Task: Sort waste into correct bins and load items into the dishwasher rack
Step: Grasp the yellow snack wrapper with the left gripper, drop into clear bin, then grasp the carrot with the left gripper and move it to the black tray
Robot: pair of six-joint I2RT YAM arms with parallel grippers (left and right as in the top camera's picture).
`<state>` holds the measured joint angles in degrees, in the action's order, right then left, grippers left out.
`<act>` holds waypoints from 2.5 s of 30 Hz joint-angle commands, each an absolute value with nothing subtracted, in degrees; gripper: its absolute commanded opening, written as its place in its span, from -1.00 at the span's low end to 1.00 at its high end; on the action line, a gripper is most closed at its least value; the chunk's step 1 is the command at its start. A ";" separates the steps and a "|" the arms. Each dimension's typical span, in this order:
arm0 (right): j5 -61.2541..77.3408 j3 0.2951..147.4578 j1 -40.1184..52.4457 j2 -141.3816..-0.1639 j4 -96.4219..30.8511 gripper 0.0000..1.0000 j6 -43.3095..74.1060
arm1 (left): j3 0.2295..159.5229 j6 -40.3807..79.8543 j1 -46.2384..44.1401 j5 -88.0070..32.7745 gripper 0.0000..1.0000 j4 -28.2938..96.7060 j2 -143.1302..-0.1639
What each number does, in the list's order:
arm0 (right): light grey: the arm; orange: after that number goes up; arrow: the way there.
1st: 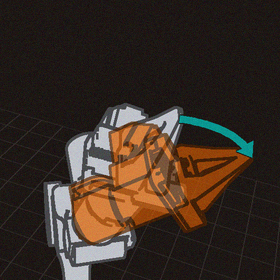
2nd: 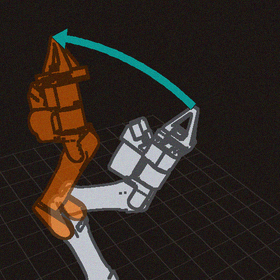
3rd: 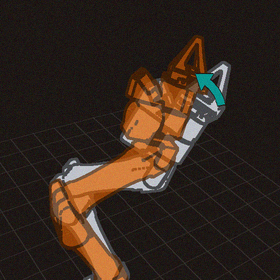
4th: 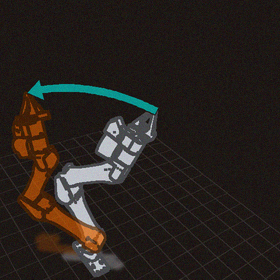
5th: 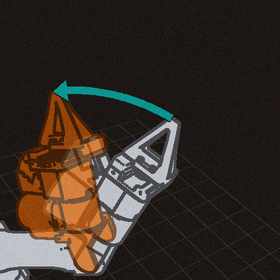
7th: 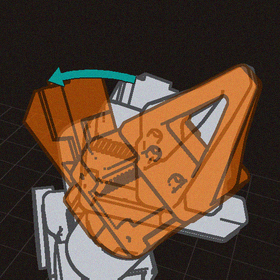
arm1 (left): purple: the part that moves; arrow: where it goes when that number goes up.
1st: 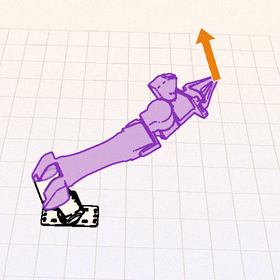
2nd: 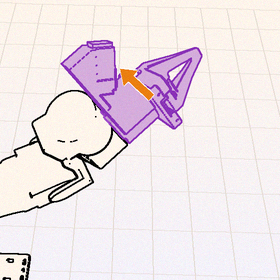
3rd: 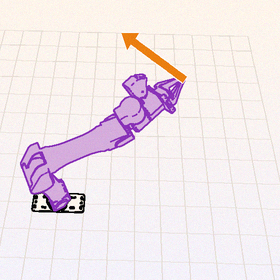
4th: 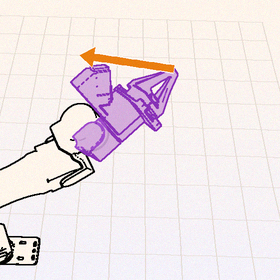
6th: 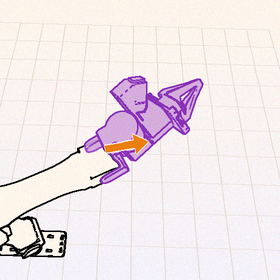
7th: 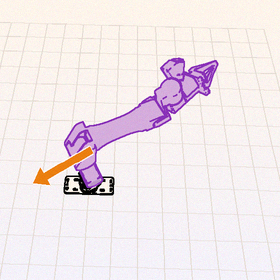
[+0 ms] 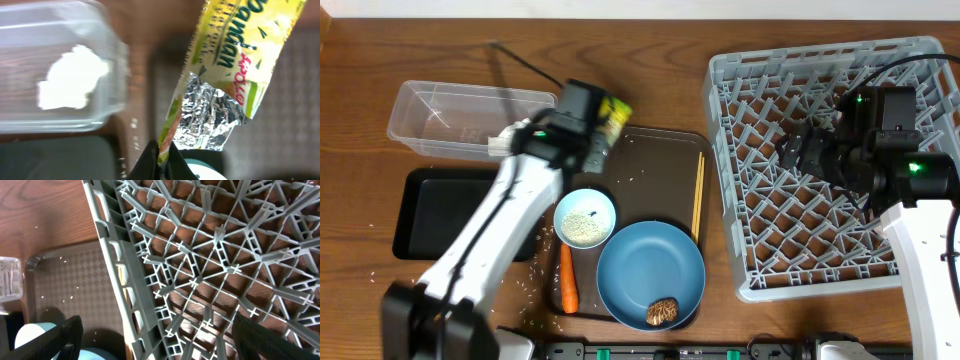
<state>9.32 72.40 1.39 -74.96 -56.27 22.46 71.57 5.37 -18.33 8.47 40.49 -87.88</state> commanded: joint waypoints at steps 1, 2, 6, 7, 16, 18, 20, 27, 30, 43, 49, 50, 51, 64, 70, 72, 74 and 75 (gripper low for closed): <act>8.78 72.36 1.91 -75.13 -56.14 0.78 23.14 | 72.23 11.75 -12.34 11.64 -0.88 40.88 -87.31; 8.78 72.36 1.91 -75.13 -56.14 0.78 23.14 | 72.23 13.52 -10.66 12.23 -0.88 40.64 -87.72; 8.80 72.36 1.91 -75.13 -55.48 0.78 23.14 | 72.23 24.51 -3.66 11.70 -0.88 37.21 -90.83; 8.80 72.36 1.96 -75.13 -55.33 0.78 23.14 | 72.23 27.49 -2.22 11.31 -0.88 35.97 -91.88; 8.80 72.36 1.96 -75.13 -56.42 0.78 23.14 | 72.25 43.59 1.69 4.32 -0.56 28.14 -94.63; 8.80 72.36 1.96 -75.13 -56.40 0.79 23.11 | 72.25 42.96 1.72 1.13 -0.22 28.73 -93.45; 8.80 72.36 1.96 -75.13 -56.38 0.79 23.11 | 72.25 42.24 1.69 0.21 0.05 30.48 -91.24; 8.80 72.36 1.96 -75.13 -56.36 0.79 23.14 | 72.25 34.76 1.58 1.13 0.39 35.90 -79.55; 8.80 72.36 1.96 -75.13 -56.31 0.79 23.11 | 72.25 29.30 1.23 0.99 0.42 40.80 -74.67; 8.80 72.36 1.96 -75.13 -56.23 0.79 23.14 | 69.63 23.18 -8.58 -0.23 0.42 70.28 -71.31; 8.80 72.36 1.96 -75.13 -56.23 0.79 23.14 | 58.89 24.69 -16.40 -6.85 0.42 71.05 -71.31; 8.80 72.36 1.96 -75.13 -56.18 0.79 23.14 | 56.31 25.89 -17.65 -6.90 0.41 69.82 -71.31; 8.80 72.36 1.96 -75.13 -56.16 0.79 23.14 | 53.78 27.35 -18.65 -6.90 0.42 68.42 -71.31; 8.78 72.36 1.96 -75.13 -55.83 0.81 23.14 | 34.98 27.35 -19.97 -12.64 0.36 49.19 -71.72; 8.78 72.36 1.96 -75.13 -55.88 0.80 23.14 | 33.74 31.88 -19.94 -13.26 0.13 47.40 -72.77; 8.80 72.36 1.96 -75.13 -55.90 0.81 23.14 | 33.74 34.81 -19.97 -13.32 0.12 47.00 -73.25; 8.78 72.36 1.96 -75.13 -55.90 0.81 23.14 | 33.67 34.81 -19.97 -12.80 0.12 46.78 -73.63; 8.80 72.36 1.96 -75.13 -55.90 0.81 23.14 | 33.54 34.81 -19.97 -12.60 0.12 46.68 -73.91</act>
<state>9.15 72.36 1.39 -74.96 -55.90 22.61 33.87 32.38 -19.73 -12.71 46.87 -72.90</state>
